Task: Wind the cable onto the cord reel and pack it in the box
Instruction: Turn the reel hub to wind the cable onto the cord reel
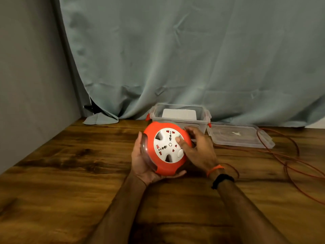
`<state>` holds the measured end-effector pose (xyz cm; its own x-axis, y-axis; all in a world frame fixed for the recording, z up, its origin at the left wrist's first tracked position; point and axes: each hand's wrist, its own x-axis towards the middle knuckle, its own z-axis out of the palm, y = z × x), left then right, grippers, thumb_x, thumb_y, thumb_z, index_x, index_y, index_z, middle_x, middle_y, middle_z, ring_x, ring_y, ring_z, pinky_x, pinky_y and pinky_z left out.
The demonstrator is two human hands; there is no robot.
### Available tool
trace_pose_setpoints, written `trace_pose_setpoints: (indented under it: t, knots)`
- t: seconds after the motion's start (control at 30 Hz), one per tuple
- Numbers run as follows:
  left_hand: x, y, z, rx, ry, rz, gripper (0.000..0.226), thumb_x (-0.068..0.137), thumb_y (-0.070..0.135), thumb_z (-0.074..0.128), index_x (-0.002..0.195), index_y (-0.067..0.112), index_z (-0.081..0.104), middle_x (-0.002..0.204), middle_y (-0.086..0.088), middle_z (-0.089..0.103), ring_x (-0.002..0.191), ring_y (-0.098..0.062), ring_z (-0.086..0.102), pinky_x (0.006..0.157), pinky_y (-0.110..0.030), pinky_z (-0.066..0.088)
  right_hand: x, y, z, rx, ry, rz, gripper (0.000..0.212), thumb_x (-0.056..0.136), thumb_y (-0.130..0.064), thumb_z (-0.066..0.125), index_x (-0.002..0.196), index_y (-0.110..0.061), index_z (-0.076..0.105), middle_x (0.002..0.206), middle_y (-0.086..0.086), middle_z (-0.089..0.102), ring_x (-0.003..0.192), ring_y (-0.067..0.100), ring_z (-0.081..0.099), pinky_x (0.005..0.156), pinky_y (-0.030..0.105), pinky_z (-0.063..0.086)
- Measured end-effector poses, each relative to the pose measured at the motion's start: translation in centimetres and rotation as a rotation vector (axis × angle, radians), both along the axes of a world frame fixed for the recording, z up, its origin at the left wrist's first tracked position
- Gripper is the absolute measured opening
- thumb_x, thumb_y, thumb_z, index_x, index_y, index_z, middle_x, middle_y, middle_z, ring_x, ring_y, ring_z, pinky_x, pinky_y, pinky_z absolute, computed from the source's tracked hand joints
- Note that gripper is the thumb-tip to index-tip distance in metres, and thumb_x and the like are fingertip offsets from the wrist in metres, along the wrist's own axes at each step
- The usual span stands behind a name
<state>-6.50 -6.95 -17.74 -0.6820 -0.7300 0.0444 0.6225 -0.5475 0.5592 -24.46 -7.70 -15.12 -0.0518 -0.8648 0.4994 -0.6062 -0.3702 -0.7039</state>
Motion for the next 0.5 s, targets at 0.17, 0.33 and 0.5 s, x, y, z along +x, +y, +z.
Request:
trace_pose_setpoints:
  t: [0.17,0.33,0.5]
  knots:
    - [-0.1,-0.9,-0.3,-0.034,0.045,0.02,0.09,0.067,0.084,0.054,0.136,0.026,0.058,0.143,-0.019,0.052,0.127,-0.046,0.05,0.101,-0.072,0.033,0.3,1.3,-1.0,-0.325,0.189,-0.07,0.051,0.079,-0.043,0.068,0.119,-0.013,0.06,0.119,0.006,0.058,0.111,0.02,0.052,0.094,0.042,0.048]
    - [-0.1,-1.4,-0.5,-0.065,0.025,0.146,0.087,0.069,0.082,0.05,0.133,0.025,0.06,0.138,-0.019,0.057,0.122,-0.045,0.055,0.096,-0.071,0.04,0.2,1.9,-0.7,-0.313,0.313,-0.019,0.058,0.075,-0.053,0.067,0.118,-0.015,0.061,0.113,0.003,0.066,0.1,0.018,0.063,0.079,0.025,0.055]
    - [-0.3,-1.3,-0.1,-0.104,0.023,0.198,0.087,0.072,0.08,0.048,0.134,0.02,0.059,0.138,-0.02,0.057,0.123,-0.044,0.055,0.097,-0.066,0.044,0.0,2.3,-0.3,-0.318,0.371,0.02,0.062,0.075,-0.061,0.064,0.122,-0.02,0.062,0.119,0.001,0.069,0.1,0.018,0.068,0.078,0.028,0.059]
